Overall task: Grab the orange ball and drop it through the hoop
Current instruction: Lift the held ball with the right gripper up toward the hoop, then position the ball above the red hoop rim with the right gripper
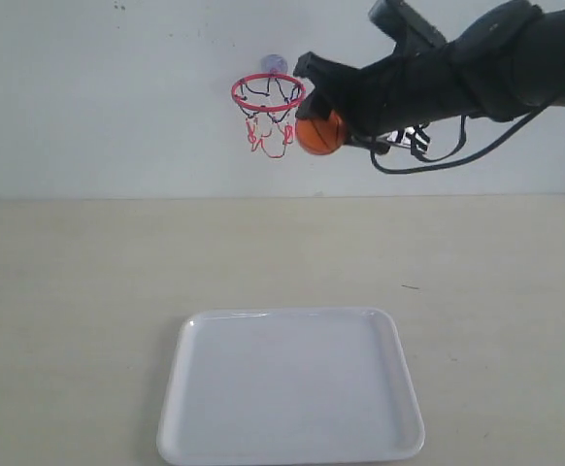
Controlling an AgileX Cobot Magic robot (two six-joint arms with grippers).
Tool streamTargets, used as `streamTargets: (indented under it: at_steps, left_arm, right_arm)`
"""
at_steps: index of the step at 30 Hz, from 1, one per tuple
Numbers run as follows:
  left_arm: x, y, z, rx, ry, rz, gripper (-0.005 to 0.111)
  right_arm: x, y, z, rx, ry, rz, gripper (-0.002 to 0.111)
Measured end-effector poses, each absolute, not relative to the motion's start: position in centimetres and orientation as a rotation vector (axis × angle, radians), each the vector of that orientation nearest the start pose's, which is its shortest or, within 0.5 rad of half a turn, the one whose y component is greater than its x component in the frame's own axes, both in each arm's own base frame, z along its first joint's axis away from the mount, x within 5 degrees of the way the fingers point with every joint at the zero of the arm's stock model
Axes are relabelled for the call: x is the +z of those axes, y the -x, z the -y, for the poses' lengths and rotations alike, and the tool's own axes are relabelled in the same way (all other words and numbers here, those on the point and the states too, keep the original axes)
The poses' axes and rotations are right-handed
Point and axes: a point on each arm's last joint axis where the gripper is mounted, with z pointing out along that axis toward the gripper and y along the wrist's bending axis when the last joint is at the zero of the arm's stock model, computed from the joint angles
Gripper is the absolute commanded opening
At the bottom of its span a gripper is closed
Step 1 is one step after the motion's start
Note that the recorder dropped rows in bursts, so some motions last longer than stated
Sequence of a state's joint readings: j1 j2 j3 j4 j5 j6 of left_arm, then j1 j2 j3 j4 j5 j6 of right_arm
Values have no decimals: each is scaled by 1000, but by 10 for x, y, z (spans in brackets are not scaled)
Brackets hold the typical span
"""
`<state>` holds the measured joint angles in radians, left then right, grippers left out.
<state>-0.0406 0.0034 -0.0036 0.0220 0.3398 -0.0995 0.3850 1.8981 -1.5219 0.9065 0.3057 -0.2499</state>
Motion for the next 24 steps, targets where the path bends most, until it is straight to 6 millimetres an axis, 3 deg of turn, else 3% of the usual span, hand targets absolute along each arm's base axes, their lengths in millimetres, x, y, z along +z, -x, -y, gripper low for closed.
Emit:
streamTargets:
  at_steps: [5, 16, 24]
  left_arm:
    - [184, -54, 2, -78, 40, -1823, 4]
    - [184, -54, 2, -78, 40, -1823, 4]
    - [184, -54, 2, -78, 40, -1823, 4]
  right_arm:
    - [309, -424, -191, 871, -143, -2039, 0]
    - [299, -469, -216, 980, -112, -2024, 0]
    - [314, -486, -222, 1022, -128, -1924, 0]
